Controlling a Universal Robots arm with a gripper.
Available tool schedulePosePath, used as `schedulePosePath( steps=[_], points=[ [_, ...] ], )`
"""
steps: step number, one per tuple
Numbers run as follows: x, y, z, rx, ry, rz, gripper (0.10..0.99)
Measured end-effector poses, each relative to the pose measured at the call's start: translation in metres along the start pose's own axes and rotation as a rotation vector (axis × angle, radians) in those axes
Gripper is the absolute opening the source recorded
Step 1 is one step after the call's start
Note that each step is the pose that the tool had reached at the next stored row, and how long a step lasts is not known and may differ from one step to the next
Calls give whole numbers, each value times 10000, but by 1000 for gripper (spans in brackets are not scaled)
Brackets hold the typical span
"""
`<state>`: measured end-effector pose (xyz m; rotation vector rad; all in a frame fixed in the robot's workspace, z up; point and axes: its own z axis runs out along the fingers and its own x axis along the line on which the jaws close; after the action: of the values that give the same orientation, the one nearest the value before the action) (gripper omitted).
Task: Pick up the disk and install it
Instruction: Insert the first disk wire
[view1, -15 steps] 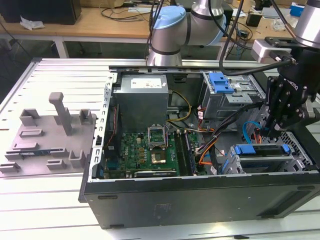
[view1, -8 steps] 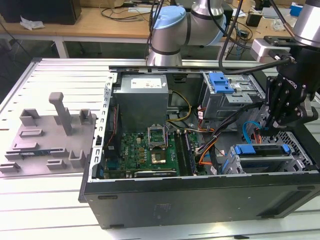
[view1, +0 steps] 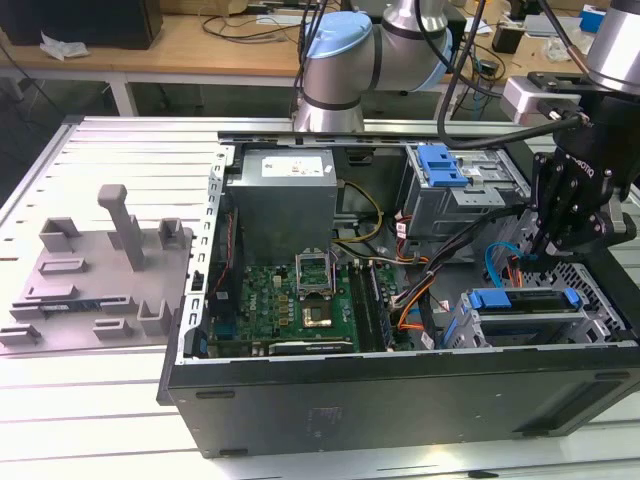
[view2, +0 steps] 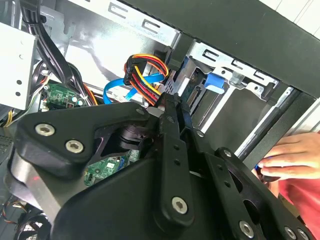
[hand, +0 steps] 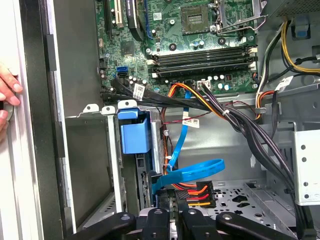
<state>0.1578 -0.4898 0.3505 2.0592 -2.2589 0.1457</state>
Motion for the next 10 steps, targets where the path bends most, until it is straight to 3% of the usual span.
schedulePosePath(
  steps=[6,10],
  points=[
    [2,0,-13,-2,-1,0,165],
    [6,-45,-21,-170,17,-44,165]
  ],
)
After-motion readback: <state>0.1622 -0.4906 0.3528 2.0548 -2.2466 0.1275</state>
